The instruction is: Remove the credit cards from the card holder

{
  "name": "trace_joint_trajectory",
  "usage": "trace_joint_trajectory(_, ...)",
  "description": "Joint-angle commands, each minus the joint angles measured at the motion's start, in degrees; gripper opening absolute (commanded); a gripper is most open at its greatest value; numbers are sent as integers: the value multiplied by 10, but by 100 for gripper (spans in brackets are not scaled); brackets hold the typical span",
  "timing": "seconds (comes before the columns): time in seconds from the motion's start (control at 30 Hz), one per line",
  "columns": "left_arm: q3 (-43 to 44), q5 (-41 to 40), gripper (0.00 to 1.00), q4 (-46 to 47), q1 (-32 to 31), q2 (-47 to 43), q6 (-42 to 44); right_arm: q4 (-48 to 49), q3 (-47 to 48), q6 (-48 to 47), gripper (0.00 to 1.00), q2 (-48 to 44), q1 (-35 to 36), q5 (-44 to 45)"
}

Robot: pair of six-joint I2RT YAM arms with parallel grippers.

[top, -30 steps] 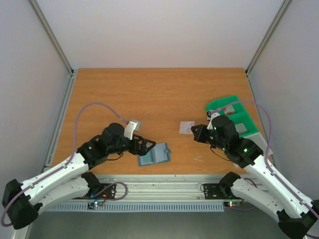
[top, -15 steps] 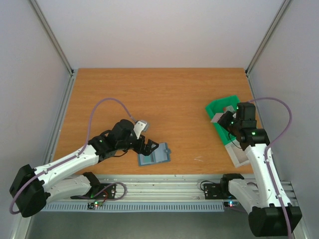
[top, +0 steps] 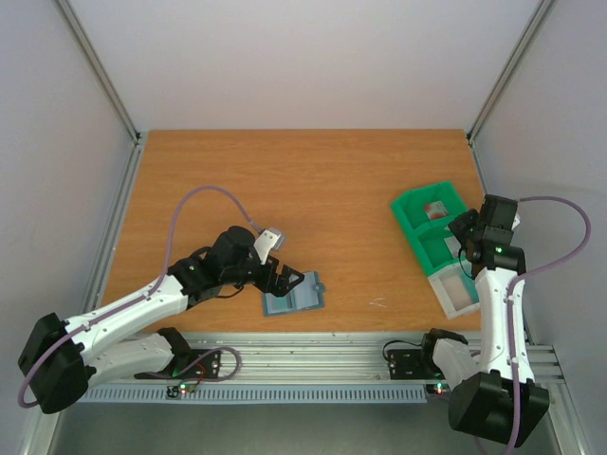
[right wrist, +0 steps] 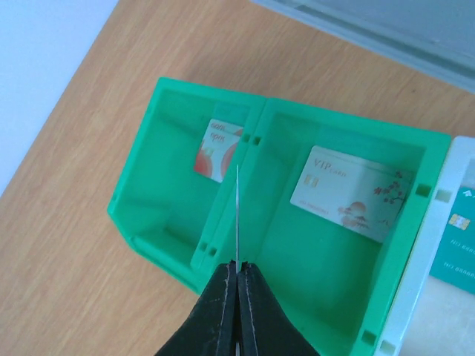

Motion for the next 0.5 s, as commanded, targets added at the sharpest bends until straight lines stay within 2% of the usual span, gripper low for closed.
trace_joint_trajectory(0.0, 0, 13, 99, 32, 1, -2, -2, 58, -21, 2, 1, 18, -11, 59)
trace_joint_trajectory(0.47, -11, 61, 99, 76, 1, 21, -37, 163, -63, 28, 1, 103, -52, 33)
